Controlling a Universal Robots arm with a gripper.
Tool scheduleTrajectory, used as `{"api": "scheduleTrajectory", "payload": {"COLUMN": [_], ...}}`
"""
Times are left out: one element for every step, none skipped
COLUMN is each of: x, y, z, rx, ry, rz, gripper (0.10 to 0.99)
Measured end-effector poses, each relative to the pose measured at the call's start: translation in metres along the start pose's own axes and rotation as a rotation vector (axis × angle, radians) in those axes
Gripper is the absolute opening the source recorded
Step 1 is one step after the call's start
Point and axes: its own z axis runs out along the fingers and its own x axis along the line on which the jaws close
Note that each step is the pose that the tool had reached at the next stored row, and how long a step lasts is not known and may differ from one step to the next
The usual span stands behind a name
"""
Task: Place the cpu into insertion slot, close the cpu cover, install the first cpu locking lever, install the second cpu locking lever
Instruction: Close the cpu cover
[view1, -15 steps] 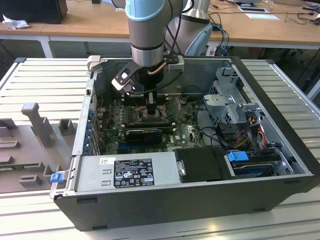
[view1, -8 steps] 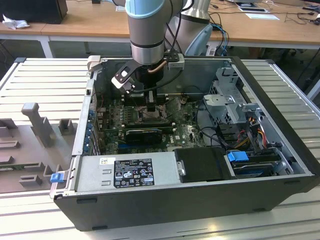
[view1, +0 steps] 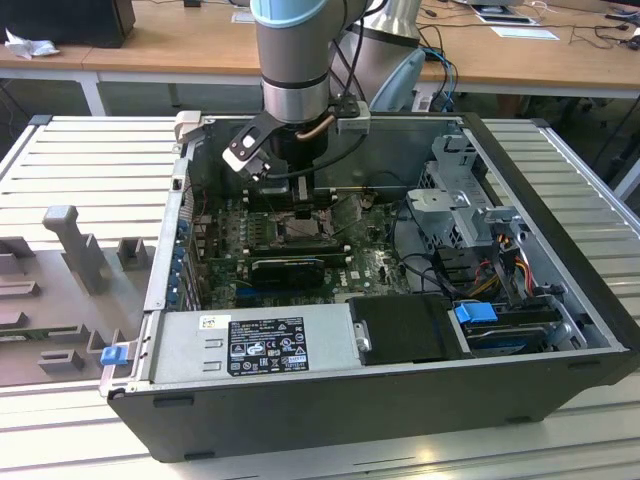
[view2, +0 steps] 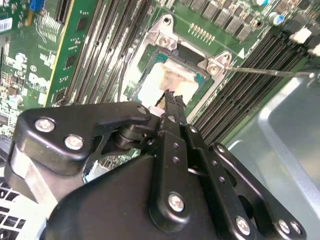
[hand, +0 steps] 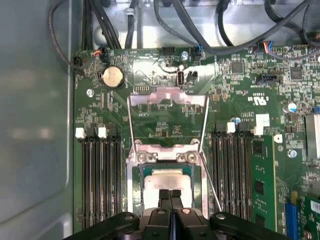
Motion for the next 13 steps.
{"api": "scheduleTrajectory", "payload": {"x": [0.0000,0.0001,0.0001,0.0001,0.0000,0.0001,0.0000,0.0000,0.0001,0.0001,0.0001,0.0001,0.0001], "y": [0.0009,0.0010,0.0010,0.0010,0.0010,0.0011,0.0011,0.0011,0.0012,0.0012,0.0012,0.0012,0.0013], "z": [0.0001,-0.0001,-0.0002,-0.0004,-0.0005,-0.0007,-0.0011,-0.0015,-0.0018,-0.0021,-0.0024,-0.0028,-0.0033], "rx": [0.000,0.000,0.000,0.000,0.000,0.000,0.000,0.000,0.000,0.000,0.000,0.000,0.000], "ry": [0.0001,0.0002,0.0003,0.0002,0.0002,0.0002,-0.0001,-0.0001,0.0003,0.0003,0.0003,0.0003,0.0005], "rz": [0.000,0.000,0.000,0.000,0.000,0.000,0.000,0.000,0.000,0.000,0.000,0.000,0.000], "gripper": [0.106,0.106,0.106,0.106,0.106,0.106,0.106,0.106,0.106,0.106,0.106,0.106,0.106]}}
